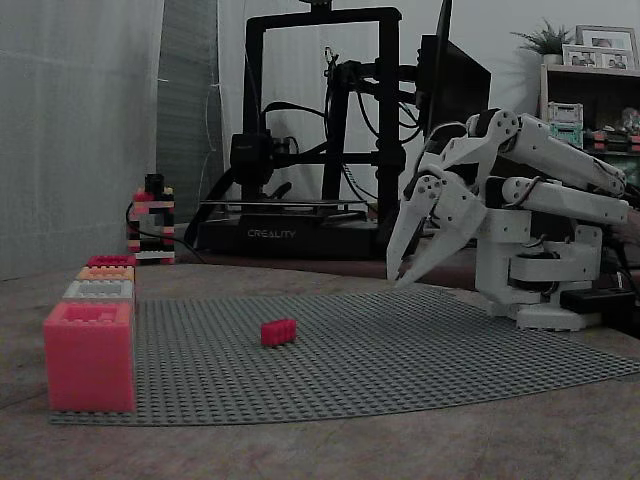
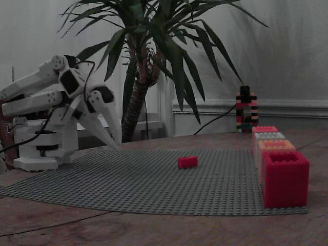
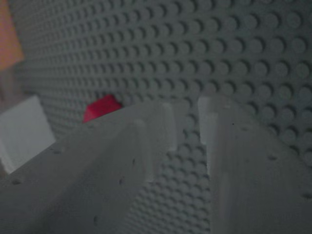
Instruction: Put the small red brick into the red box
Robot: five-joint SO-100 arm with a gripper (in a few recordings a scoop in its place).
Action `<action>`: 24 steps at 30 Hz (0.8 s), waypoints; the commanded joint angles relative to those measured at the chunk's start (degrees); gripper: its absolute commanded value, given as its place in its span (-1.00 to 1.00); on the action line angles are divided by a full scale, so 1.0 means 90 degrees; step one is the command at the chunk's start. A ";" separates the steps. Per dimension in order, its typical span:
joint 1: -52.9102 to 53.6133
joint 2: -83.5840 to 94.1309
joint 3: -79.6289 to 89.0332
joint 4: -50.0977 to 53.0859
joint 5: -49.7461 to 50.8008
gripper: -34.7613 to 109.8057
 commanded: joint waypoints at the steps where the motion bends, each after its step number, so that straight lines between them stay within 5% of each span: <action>1: -0.0098 0.0068 -0.0068 0.0176 -0.0010 -0.52; 24: -0.0146 0.0059 -0.0576 -0.0244 -0.0146 -0.51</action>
